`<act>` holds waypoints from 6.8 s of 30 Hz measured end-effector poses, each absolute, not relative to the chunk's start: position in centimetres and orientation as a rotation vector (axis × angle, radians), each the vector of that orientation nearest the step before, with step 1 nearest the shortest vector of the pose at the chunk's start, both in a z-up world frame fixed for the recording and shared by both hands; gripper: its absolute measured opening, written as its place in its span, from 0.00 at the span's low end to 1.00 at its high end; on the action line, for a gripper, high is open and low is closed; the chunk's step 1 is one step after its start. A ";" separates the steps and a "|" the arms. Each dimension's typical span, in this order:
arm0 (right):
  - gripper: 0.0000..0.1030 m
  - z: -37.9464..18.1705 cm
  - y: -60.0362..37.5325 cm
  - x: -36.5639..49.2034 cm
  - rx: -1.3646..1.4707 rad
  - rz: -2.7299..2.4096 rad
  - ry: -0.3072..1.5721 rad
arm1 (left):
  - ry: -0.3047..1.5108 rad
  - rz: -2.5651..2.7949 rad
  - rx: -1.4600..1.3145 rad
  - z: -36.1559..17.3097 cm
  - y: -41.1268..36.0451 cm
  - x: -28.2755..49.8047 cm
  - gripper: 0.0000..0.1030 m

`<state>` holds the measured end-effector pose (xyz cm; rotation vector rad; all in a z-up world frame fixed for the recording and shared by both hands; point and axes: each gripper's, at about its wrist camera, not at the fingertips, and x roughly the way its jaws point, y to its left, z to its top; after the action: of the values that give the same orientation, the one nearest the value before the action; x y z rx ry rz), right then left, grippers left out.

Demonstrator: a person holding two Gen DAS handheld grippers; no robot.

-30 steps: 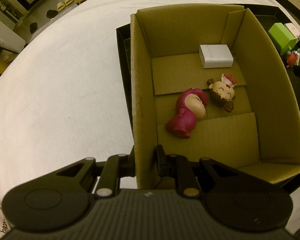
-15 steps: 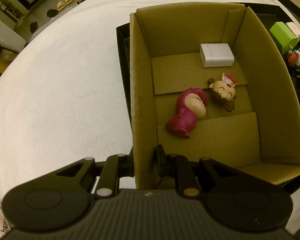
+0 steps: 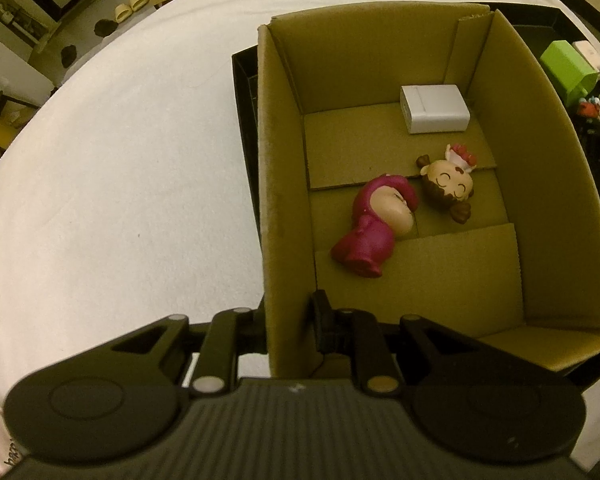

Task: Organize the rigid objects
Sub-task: 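Close the right gripper on the red-blue figure and glass bottle, then carry the figure into the box and open the right gripper, then move the right tool to the green hexagonal cup and close on it, then lift the green cup with the right gripper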

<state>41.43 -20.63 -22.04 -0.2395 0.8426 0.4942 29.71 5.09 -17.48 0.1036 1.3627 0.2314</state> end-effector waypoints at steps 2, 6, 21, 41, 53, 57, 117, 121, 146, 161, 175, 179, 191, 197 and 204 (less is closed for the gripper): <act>0.58 -21.7 -20.4 41.3 -0.254 0.496 0.845 | 1.364 0.233 0.102 -17.5 5.1 29.7 0.16; 0.58 -21.2 -20.2 40.8 -0.296 0.505 0.836 | 1.364 0.233 0.106 -17.5 5.2 29.7 0.17; 0.58 -16.8 -19.3 37.2 -0.445 0.687 0.655 | 1.365 0.235 0.108 -17.6 5.2 29.7 0.17; 0.58 -10.7 -12.3 36.5 -0.504 0.871 0.471 | 1.361 0.229 0.108 -17.6 5.2 29.6 0.17; 0.58 -11.0 -8.0 35.4 -0.564 0.979 0.471 | 1.358 0.225 0.105 -17.4 5.3 29.6 0.17; 0.58 -11.7 -7.1 34.9 -0.607 1.010 0.488 | 1.357 0.219 0.106 -17.4 5.4 29.6 0.17; 0.77 -9.5 -11.3 35.4 -0.561 1.039 0.681 | 1.359 0.216 0.100 -17.2 5.9 29.7 0.17; 0.78 -9.7 -13.1 35.9 -0.540 0.999 0.682 | 1.361 0.217 0.097 -17.2 6.0 29.7 0.17; 0.76 -13.6 -22.4 38.9 -0.407 0.757 0.666 | 1.353 0.210 0.101 -17.1 6.0 29.5 0.17; 0.64 -16.0 -23.3 42.5 -0.140 0.652 0.823 | 1.354 0.209 0.097 -16.9 6.0 29.6 0.17; 0.41 -17.5 -21.6 45.6 -0.080 0.554 0.868 | 1.354 0.204 0.097 -17.0 6.2 29.6 0.17; 0.40 -18.3 -20.9 45.5 -0.132 0.524 0.884 | 1.353 0.203 0.096 -17.0 6.2 29.6 0.17; 0.41 -18.8 -20.0 46.0 -0.216 0.522 0.910 | 1.355 0.206 0.101 -16.9 6.1 29.7 0.17; 0.41 -18.8 -20.1 44.8 -0.218 0.558 0.918 | 1.356 0.205 0.102 -17.0 6.1 29.7 0.17; 0.41 -18.6 -19.4 42.4 -0.180 0.646 0.957 | 1.360 0.208 0.101 -17.0 6.1 29.8 0.17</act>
<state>42.44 -19.45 -18.59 -0.1804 0.9572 0.6465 29.80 6.10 -16.96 0.1007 1.3599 0.2075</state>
